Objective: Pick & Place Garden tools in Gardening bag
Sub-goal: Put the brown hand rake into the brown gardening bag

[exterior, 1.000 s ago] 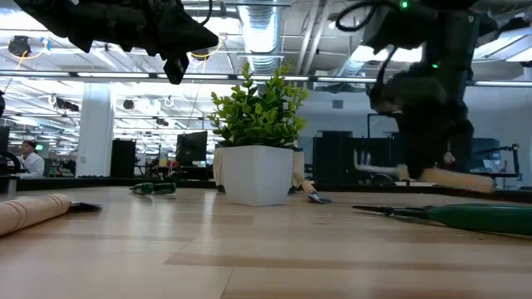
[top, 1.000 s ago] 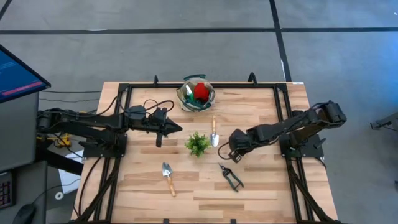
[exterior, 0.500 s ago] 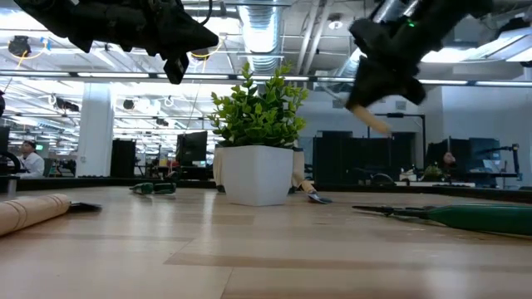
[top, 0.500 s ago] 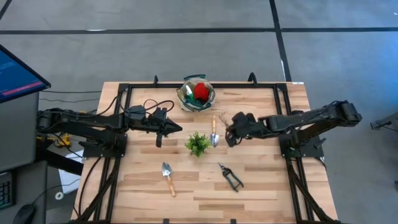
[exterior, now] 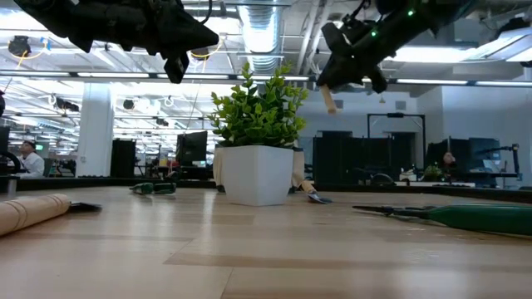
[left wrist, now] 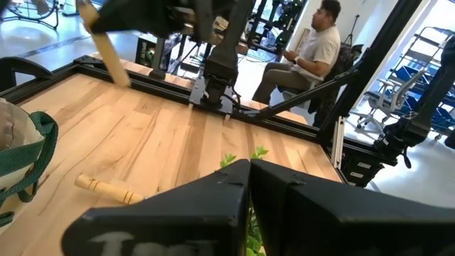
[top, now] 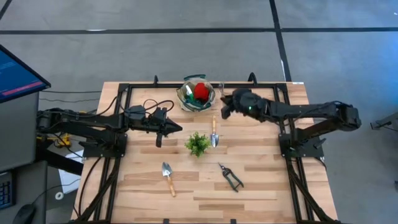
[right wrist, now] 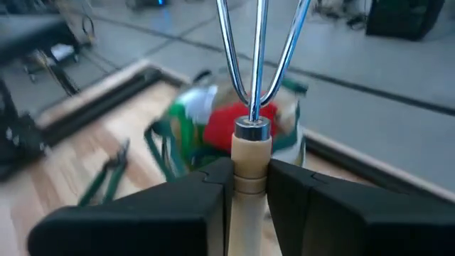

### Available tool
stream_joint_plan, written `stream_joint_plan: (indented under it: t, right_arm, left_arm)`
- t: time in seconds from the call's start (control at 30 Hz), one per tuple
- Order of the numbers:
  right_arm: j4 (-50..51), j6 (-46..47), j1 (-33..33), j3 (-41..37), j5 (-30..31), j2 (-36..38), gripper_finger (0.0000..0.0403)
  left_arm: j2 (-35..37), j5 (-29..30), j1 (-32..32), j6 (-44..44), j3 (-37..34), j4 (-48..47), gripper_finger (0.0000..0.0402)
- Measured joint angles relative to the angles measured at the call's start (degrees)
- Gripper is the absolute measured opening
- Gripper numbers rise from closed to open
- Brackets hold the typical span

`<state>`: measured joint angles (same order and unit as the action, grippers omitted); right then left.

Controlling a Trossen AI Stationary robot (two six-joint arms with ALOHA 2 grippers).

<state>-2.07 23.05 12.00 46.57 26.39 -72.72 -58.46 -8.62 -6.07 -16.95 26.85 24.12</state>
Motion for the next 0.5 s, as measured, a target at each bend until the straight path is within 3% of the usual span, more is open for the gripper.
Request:
stream_joint_plan:
  t: [0.2,0.5]
  right_arm:
    - [-13.1,-2.1,4.5,0.1,-7.1,-8.1,0.0051]
    - [-27.8,-3.9,8.3,0.0,-5.7,-18.5,0.0051]
  left_arm:
    - [0.0,0.0,0.0,0.0,0.0,0.1,0.0002]
    - [0.0,0.0,0.0,-1.9,0.0,0.4,0.0002]
